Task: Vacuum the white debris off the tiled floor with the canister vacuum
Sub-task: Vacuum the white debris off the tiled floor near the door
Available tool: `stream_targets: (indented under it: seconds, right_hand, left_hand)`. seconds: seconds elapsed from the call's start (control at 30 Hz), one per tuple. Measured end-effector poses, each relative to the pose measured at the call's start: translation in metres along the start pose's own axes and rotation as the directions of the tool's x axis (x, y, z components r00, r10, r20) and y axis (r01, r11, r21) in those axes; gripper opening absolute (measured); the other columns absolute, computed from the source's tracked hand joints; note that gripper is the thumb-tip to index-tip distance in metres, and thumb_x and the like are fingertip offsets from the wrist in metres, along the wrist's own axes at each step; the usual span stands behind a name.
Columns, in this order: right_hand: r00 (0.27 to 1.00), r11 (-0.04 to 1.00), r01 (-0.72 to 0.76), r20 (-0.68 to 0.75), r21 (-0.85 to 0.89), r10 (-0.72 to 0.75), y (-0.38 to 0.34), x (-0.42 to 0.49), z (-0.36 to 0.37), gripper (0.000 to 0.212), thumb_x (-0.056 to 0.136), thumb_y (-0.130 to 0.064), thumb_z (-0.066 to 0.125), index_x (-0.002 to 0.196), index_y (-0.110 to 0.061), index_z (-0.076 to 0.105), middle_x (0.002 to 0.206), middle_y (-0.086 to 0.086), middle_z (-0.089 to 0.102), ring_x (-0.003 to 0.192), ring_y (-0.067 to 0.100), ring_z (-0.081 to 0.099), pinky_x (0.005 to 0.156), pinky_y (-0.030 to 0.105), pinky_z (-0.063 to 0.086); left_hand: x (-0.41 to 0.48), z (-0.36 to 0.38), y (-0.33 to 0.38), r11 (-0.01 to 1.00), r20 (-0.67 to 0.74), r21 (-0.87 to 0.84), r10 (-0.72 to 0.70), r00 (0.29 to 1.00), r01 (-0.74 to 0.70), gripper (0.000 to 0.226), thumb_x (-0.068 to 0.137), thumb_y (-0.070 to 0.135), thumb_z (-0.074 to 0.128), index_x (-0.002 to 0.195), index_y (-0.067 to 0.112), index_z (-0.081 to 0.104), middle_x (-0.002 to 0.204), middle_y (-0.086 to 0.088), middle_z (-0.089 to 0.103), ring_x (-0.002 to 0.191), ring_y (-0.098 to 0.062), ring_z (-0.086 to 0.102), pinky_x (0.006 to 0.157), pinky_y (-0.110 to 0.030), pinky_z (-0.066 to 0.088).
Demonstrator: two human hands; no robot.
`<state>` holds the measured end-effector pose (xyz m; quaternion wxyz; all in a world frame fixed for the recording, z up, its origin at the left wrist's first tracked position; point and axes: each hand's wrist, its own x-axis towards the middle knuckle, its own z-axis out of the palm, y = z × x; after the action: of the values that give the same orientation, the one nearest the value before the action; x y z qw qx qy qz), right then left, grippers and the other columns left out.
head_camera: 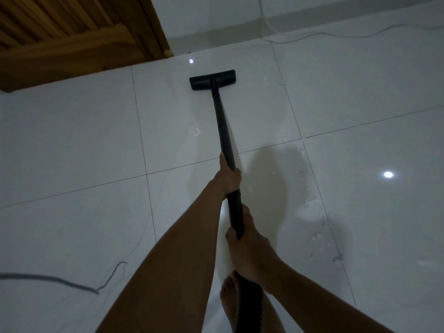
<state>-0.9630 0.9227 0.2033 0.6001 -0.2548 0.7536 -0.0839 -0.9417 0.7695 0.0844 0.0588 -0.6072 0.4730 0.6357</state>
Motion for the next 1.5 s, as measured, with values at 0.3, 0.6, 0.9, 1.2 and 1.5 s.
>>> stream_targets:
  seconds: [0.3,0.6,0.9,1.2,1.5]
  right_hand:
    - [1.000,1.000,-0.017,0.004,0.024,0.017,-0.016,0.019,-0.013,0.070,0.107,-0.044,0.037,0.159,-0.049,-0.010,0.078,-0.005,0.067,0.069,0.016,0.074,0.081,0.042,0.064]
    - [0.998,0.990,-0.007,0.058,0.142,-0.001,-0.041,0.041,-0.034,0.068,0.107,-0.039,0.037,0.156,-0.054,-0.007,0.089,0.004,0.069,0.059,0.017,0.069,0.073,0.048,0.066]
    - [0.999,0.973,0.035,0.021,0.228,-0.041,-0.071,0.054,-0.050,0.067,0.109,-0.037,0.042,0.161,-0.047,0.000,0.094,0.005,0.066,0.051,0.011,0.063,0.053,0.026,0.059]
    - [0.996,0.937,0.043,0.057,0.346,-0.067,-0.124,-0.030,-0.080,0.055,0.107,-0.028,0.046,0.157,-0.037,0.025,0.088,0.007,0.063,0.046,0.013,0.063,0.045,0.023,0.051]
    - [0.996,0.926,0.034,0.064,0.377,-0.063,-0.100,-0.103,-0.058,0.047,0.104,-0.025,0.047,0.150,-0.026,0.038,0.080,0.009,0.062,0.046,0.017,0.062,0.047,0.026,0.050]
  left_hand:
    - [0.021,-0.010,0.019,1.000,-0.009,0.001,-0.012,1.000,0.012,0.077,0.105,0.028,0.038,0.152,0.037,-0.022,0.136,-0.017,0.051,0.090,-0.025,0.056,0.092,-0.041,0.053]
    - [0.050,-0.023,0.044,1.000,-0.015,-0.018,0.001,1.000,-0.001,0.079,0.105,0.027,0.040,0.152,0.038,-0.023,0.137,-0.019,0.051,0.091,-0.027,0.056,0.090,-0.041,0.053]
    - [0.070,-0.043,0.074,0.999,-0.028,-0.043,-0.018,0.999,0.016,0.078,0.103,0.026,0.041,0.153,0.042,-0.017,0.141,-0.022,0.047,0.090,-0.027,0.054,0.092,-0.047,0.054]
    - [-0.010,-0.070,0.122,0.985,0.029,-0.086,-0.149,0.988,0.151,0.069,0.098,0.017,0.046,0.155,0.030,0.009,0.141,-0.023,0.048,0.076,-0.023,0.052,0.069,-0.037,0.056]
    - [-0.086,-0.052,0.089,0.982,0.014,-0.057,-0.180,0.984,0.180,0.063,0.099,0.013,0.044,0.154,0.018,0.014,0.125,-0.020,0.054,0.080,-0.024,0.053,0.057,-0.033,0.049]
